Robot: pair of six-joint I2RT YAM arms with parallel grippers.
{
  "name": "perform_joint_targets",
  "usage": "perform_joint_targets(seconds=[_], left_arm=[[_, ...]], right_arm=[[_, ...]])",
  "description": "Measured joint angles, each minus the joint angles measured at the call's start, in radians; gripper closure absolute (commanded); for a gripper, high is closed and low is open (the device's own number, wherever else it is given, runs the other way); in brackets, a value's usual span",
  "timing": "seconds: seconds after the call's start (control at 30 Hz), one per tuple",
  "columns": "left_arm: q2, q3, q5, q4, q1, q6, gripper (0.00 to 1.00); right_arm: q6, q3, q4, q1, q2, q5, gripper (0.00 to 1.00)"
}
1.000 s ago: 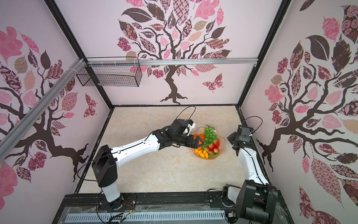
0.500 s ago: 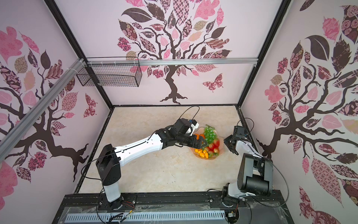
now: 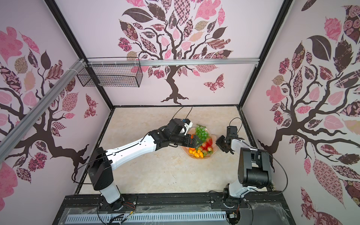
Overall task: Arrange fruit in a fruit bowl
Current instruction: Move the fruit bowl to the center of the table.
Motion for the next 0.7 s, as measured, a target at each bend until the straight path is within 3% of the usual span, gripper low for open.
perform_joint_targets(seconds=[0.43,0.7], left_arm=[[-0.25,-0.205,-0.082,0.006,0.154,0.002,0.02],[-0.468,-0.384,-0.198,0.01,0.319,0.012,0.02]], right_arm=[[0.053,0.014,0.02,0.274,0.01,0.016,0.66],[0.061,0.111,0.026,0.417,0.079,0.037,0.6]])
